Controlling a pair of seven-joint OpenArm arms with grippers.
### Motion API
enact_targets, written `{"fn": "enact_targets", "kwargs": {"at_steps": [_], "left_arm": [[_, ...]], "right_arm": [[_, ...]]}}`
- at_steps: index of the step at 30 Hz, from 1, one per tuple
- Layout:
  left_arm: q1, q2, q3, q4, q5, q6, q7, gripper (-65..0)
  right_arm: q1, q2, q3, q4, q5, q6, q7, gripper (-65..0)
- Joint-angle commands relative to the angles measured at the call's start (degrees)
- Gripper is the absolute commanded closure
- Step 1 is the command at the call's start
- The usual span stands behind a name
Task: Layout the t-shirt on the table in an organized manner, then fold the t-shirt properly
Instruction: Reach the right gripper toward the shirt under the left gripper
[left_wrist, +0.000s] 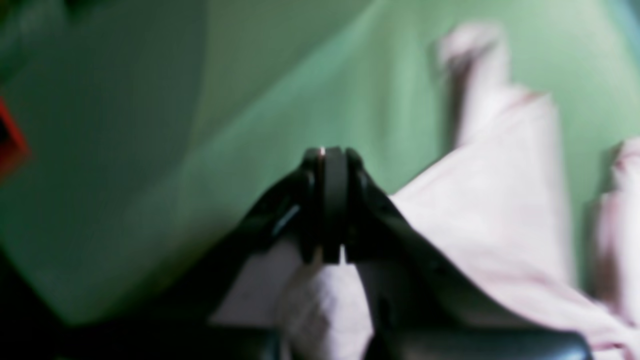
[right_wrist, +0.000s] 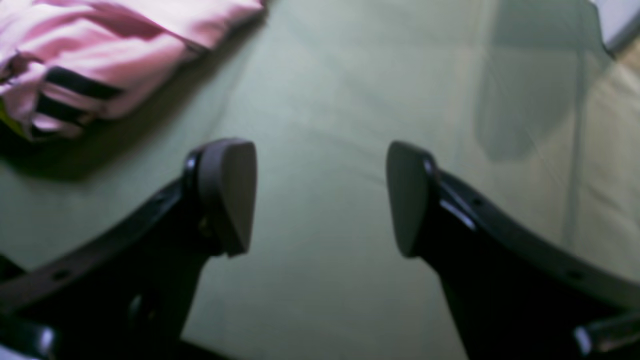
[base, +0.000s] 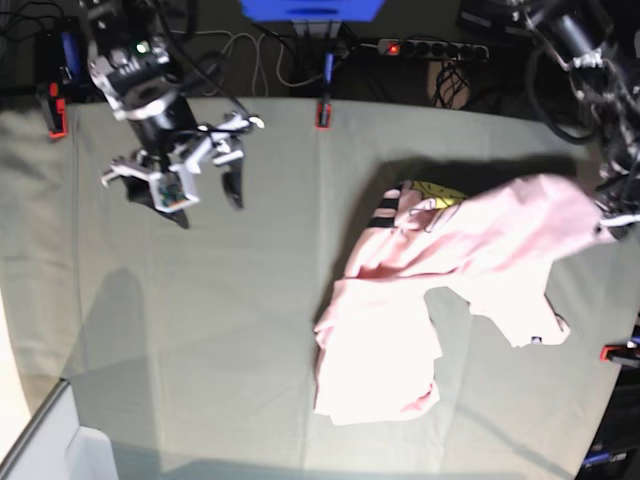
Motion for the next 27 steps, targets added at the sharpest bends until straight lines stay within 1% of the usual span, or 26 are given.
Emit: {"fn": "enact_targets", "kwargs": {"at_steps": [1,3,5,10,14,16,18,20,24,27], "left_arm": [[1.48,-0.72,-0.08,4.12,-1.41,-0.03,-0.62,-0.2],[4.56,-0.72,-0.87,9.66,-3.96,0.15,-0.62,-0.2],[6.41,-0.72,-3.25,13.26,-5.81,0.15,-0.45,-0.2],[9.84,-0.72,-8.43,18.54,-7.22,-0.21,-0.18,-0.2],[12.38,-0.72,-11.25,21.70,-9.06,-0.29,4.83,-0.2],[13.62,-0.54,-13.27,23.99,-10.56,-0.29,7.11,-0.2],[14.58,0.51,-16.43,26.54,-12.14,-0.29,8.87,-0.2],[14.67,0.86,-20.39,29.00,-12.58,-0.29,10.63,-0.2],[14.23,-0.02,-28.65,30.58,-12.84,-0.82,14.41,-0.2],[14.14,-2.74,-34.28,30.49,-12.84,-3.99,16.17,-0.2]], "right_arm": [[1.03,-0.09,-1.30,-0.24,-0.16,0.08,1.31,-41.3],[4.19,-0.35,-4.03,-3.32,-0.16,0.08,1.31,-42.7],[7.36,-0.70,-6.31,-6.75,-0.16,0.08,1.31,-43.7],[16.33,-3.43,-12.38,-15.72,-0.16,0.08,1.31,-43.8],[23.09,-5.45,-17.13,-22.05,-0.16,0.08,1.31,-43.8],[25.82,-5.71,-19.32,-24.51,-0.16,0.08,1.40,-43.7],[28.90,-6.42,-21.61,-27.50,-0.16,0.08,1.75,-43.7],[32.24,-8.00,-23.02,-31.19,-0.16,0.08,1.75,-43.7],[36.55,-10.28,-25.13,-34.97,-0.16,0.08,1.75,-43.6],[37.16,-11.60,-26.09,-34.79,-0.16,0.08,1.75,-43.6]]}}
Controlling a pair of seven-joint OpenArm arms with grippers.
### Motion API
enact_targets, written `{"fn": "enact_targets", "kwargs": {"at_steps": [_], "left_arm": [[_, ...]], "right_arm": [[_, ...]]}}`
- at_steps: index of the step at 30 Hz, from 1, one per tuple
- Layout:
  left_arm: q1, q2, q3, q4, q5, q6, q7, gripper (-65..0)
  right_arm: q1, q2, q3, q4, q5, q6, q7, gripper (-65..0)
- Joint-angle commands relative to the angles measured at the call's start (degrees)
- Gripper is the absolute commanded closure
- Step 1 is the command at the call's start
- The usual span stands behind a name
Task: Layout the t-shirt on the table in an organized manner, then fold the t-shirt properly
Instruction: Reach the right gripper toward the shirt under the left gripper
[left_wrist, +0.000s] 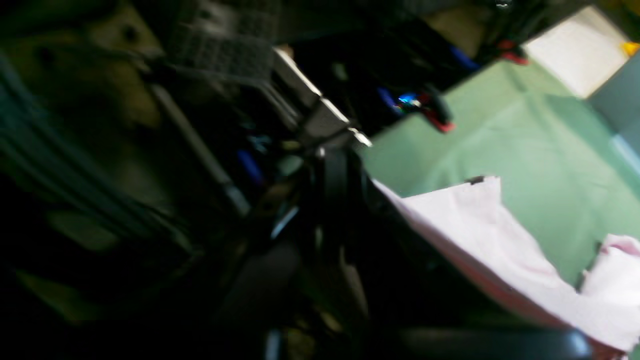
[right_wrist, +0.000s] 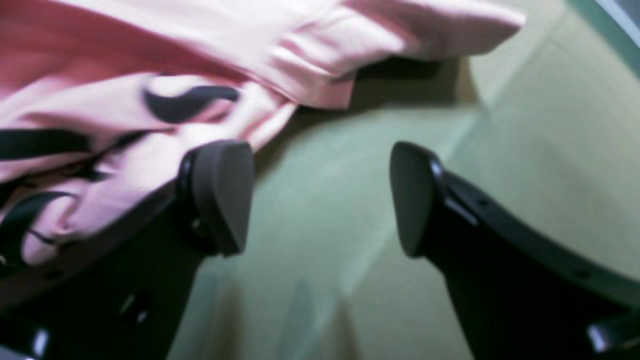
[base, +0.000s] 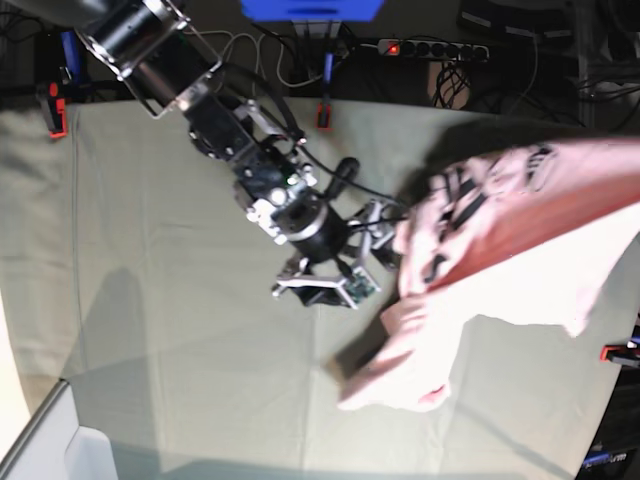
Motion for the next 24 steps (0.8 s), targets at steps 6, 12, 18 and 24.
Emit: {"fn": "enact_targets", "kwargs": {"at_steps": [6,12,18,24], "left_arm": [[0.09,-4.29,-2.52,0.33,-0.78,-1.37,-1.34,-0.2],[0.09,-3.85,-2.52,-1.52,-0.78,-1.37,-1.34,-0.2],[0.44,-1.74,-2.52,-0.29,-0.78,-1.46,-1.34,-0.2],[1.41,1.34,-2.52,2.96,-0.78,-1.55,-1.34,-0.2]], "right_arm": [[0.72,-1.27,-3.65,0.74,-0.01,0.10,1.31,-43.6],[0.72,-3.55,-4.44,-2.24,-0.01,0.01,1.40,-43.6],[3.71,-9.62,-4.44,-12.18,-0.01,-0.07,3.34,-43.6],[5.65,-12.25,-4.44,-19.65,-0.01,-0.16,10.63,-43.6]]}}
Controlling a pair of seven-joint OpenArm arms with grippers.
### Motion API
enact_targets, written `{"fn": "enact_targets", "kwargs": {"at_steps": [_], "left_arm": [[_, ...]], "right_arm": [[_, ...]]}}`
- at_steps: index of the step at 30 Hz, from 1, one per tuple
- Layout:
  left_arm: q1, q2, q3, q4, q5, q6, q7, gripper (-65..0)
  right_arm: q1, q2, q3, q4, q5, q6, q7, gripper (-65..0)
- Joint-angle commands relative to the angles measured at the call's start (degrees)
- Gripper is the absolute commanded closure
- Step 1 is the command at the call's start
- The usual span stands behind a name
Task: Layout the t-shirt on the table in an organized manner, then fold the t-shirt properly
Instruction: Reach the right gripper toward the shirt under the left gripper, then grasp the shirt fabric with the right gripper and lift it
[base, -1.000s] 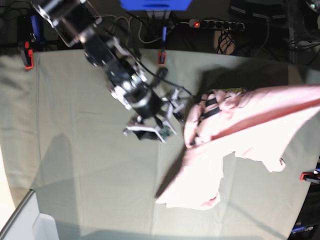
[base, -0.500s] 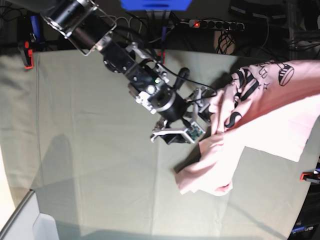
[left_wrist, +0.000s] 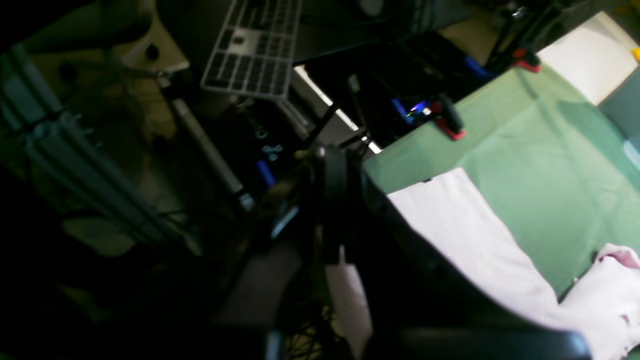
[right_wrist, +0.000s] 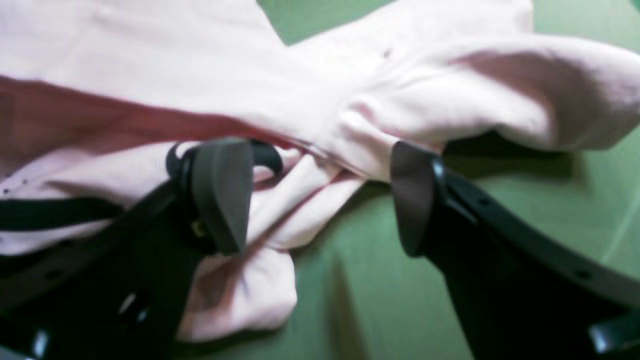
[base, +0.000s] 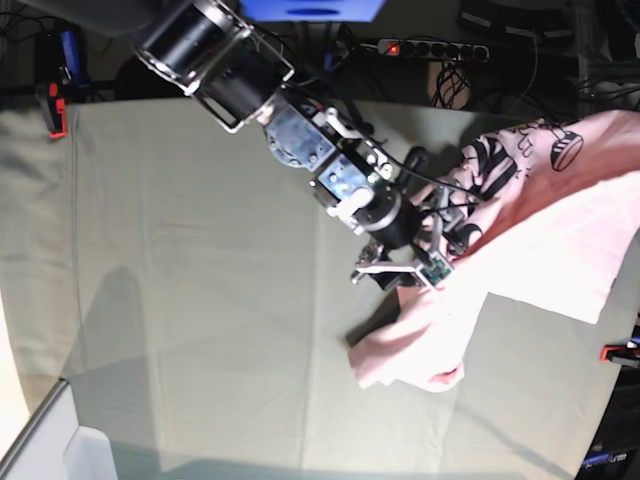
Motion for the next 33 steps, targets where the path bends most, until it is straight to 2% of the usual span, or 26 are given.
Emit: {"fn": "enact_targets", "kwargs": {"at_steps": [1,12,21,26,29,33], "left_arm": [[1.32,-0.93,-0.45,1.26,-0.62,-0.10,-1.36,-0.2],[1.76,-1.20,-0.45,1.44,-0.89,-0.10,-1.27,-0.2],[5.98,-1.11,-0.45,1.44,-9.59,-0.10,2.16,-0.2],[5.81,-1.64,-0.45,1.26,-12.40,-0.10,5.50,-0.2],[5.54,-3.31,-0.45,0.91,-12.23,-0.10,6.47,-0.2],[5.46,-2.87,-0.45,0.91,-12.40,-0.10,6.29,-0.2]], "right_arm": [[1.26,-0.42,0.04,-0.16,-0.01,-0.01,1.59,-43.6],[4.25,-0.42,0.04,-8.42,-0.01,-0.10,13.28,-43.6],[4.51,-0.42,0.04,-8.42,-0.01,-0.10,21.28,-43.6],[4.77,-0.42,-4.79,-8.51,0.17,-0.10,21.19,-43.5],[3.19,-0.42,-5.14,-8.51,0.25,-0.10,21.19,-43.5],[0.91,-0.42,-5.14,-8.51,0.25,-0.10,21.02,-43.6]]}}
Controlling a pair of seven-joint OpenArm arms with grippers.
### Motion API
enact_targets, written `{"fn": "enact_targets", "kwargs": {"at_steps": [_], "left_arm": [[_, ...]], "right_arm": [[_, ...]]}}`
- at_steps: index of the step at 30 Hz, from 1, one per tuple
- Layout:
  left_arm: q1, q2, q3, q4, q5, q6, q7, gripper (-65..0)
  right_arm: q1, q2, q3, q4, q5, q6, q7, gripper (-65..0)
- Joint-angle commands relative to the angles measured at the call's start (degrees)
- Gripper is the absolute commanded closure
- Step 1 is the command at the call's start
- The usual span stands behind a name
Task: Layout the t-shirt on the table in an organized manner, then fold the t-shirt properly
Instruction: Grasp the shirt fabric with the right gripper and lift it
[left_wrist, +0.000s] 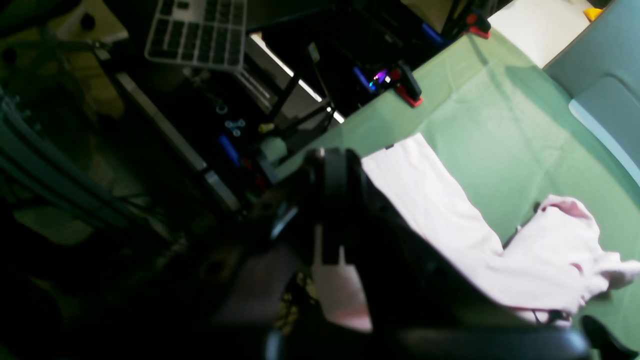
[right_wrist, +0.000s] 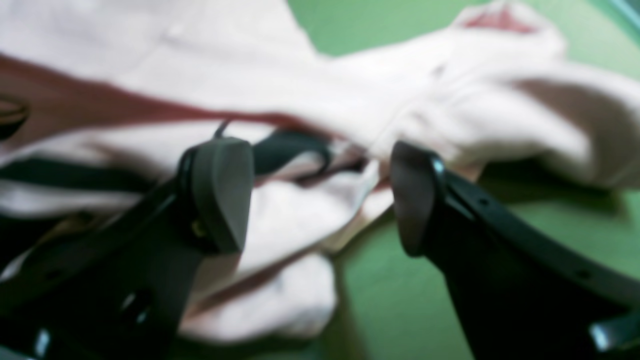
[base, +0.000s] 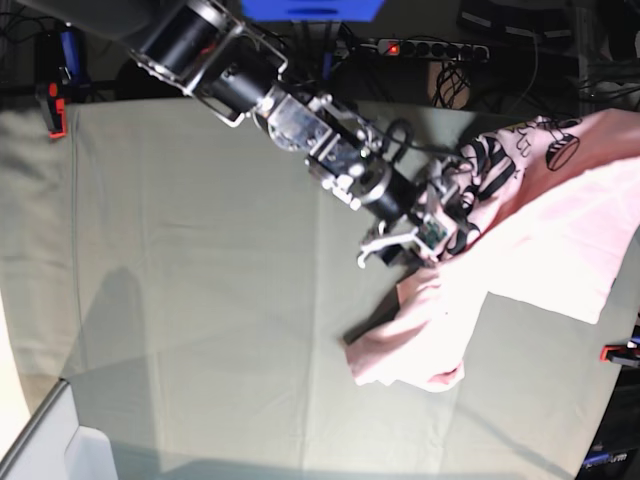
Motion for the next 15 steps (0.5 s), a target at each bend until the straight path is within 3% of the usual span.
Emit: {"fn": "enact_targets", "kwargs": {"at_steps": [1,8,10,12,15], "left_arm": [[0.38,-0.48,-0.45,0.78,-0.84,-0.12,-1.27,-0.2],[0.47,1.19,-0.45,0.87,-0.84,-0.21,-1.27,-0.2],[0.47,1.28,-0.45,0.87,-0.84,-0.21,-1.27,-0.2],[0.47,1.28,-0.45,0.87,-0.84,-0.21,-1.27,-0.2],[0.38,1.10,-0.45,0.78,-0.84,-0.21,-1.27,-0.2]], "right_arm": [[0.84,-0.90,0.26,0.89,0.23,-0.08,1.28,-43.6],[0.13,-0.90,0.17,0.80,0.32,0.10,-3.21,-43.5],[-0.13,-0.90,0.17,0.18,0.32,0.19,-3.12,-40.4],[-0.13,-0.90,0.17,-1.05,0.32,0.19,-3.12,-31.0],[-0.22,-0.90,0.35,-2.10,0.32,0.19,-3.03,-6.5]]}}
